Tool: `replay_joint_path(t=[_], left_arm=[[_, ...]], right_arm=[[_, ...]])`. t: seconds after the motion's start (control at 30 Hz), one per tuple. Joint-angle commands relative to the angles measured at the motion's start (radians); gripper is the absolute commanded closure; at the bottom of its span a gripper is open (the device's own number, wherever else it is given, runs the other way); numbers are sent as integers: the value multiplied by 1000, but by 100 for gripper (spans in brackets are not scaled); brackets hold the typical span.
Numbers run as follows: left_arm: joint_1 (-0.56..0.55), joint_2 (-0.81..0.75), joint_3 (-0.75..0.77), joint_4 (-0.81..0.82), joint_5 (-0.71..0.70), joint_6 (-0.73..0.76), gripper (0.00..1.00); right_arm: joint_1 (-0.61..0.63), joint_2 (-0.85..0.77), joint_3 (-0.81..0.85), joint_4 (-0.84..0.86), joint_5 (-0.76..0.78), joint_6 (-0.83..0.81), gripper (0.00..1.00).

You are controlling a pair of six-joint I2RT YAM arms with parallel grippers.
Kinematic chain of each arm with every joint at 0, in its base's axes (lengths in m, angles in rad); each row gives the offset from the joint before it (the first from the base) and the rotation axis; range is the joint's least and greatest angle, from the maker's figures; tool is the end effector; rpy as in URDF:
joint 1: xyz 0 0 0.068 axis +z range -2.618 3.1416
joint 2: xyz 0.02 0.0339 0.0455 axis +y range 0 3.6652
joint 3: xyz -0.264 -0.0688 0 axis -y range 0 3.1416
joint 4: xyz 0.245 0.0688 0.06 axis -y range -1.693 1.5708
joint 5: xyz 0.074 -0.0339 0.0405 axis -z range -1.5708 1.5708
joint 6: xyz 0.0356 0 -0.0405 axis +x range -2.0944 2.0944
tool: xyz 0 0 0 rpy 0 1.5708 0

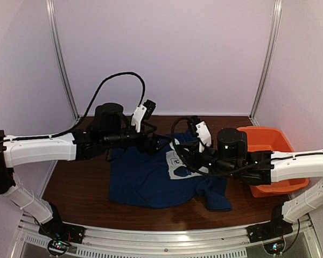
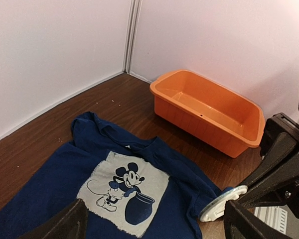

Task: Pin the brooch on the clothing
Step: Pass from the right arm to the left

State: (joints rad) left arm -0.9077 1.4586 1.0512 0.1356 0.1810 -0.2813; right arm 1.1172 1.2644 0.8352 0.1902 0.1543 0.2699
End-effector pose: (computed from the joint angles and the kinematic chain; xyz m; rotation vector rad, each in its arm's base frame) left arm 0.2068 -0.2752 0.3046 0.7299 1.8169 -0.9777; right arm 0.1338 0.2620 0.2920 -0.6709 1.7663 0.8350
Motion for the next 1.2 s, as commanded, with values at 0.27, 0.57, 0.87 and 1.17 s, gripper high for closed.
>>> replay_joint_path(t=[0.27, 0.57, 0.87, 1.17], left_arm=[[-17, 22, 6, 22, 24, 26, 5], [-23, 29, 7, 20, 30, 28, 5], [-27, 32, 12, 15, 34, 30, 5], [-28, -33, -16, 21, -84, 63, 5]], right_arm=[[12, -2, 7, 11, -9, 11, 100], [13, -3, 21, 13, -24, 12, 100], [13, 12, 45, 37, -34, 15, 100], [12, 9, 46, 21, -29, 15, 100]])
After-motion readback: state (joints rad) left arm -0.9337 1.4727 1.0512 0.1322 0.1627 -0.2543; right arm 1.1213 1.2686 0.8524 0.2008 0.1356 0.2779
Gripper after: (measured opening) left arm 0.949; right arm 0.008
